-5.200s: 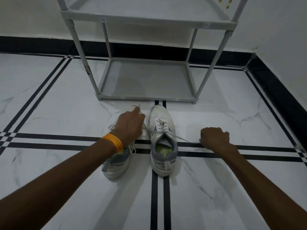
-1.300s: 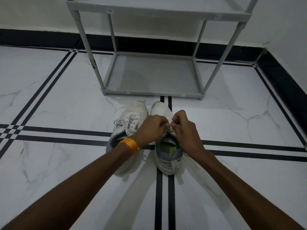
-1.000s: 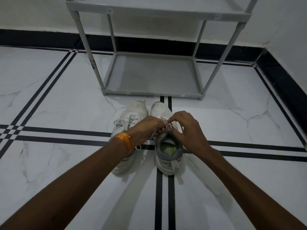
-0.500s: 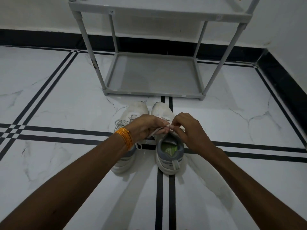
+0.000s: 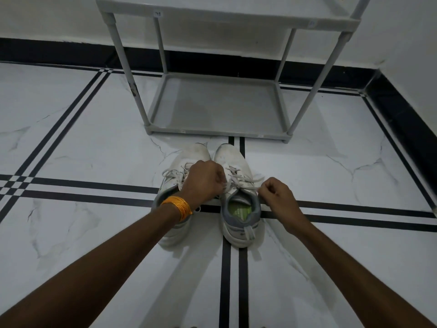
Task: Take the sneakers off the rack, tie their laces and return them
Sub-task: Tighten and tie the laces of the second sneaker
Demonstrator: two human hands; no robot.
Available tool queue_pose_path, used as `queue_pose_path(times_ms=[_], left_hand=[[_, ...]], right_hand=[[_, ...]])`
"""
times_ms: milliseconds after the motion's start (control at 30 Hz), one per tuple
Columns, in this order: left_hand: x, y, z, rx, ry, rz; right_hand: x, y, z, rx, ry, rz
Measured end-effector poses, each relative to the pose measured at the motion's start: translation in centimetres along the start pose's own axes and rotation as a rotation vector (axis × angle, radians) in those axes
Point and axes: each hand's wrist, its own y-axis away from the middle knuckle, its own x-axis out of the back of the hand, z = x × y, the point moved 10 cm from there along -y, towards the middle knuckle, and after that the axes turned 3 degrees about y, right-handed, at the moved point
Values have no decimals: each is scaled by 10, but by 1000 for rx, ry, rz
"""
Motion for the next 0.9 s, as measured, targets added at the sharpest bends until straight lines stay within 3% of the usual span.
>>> queue_pose_path(times_ms=[67, 133, 300, 367, 400, 500, 567, 633, 800, 900], left_hand=[[-2, -2, 1, -9, 4, -8], [2, -4, -5, 36, 34, 22], [5, -6, -12, 129, 24, 104], [4, -4, -8, 103, -65, 114], [3, -4, -6, 94, -110, 121], [-1, -4, -6, 97, -139, 129], [0, -5, -18, 171, -12, 170], [0, -5, -30, 252, 96, 189], [3, -6, -10, -47, -380, 138], [-5, -5, -8, -153, -427, 136]], right_hand=[[5, -2, -17, 30, -35, 44], [7, -4, -26, 4, -225, 58], [-11, -4, -17, -200, -766, -28], [-19, -1, -7, -299, -865, -103], [-17, -1, -4, -291, -766, -124], [-8, -3, -14, -68, -145, -147], [-7, -4, -26, 5, -23, -144], [-8, -5, -30, -10, -50, -175], [-8, -4, 5, -345, -839, -185], [-18, 1, 15, -396, -914, -185]])
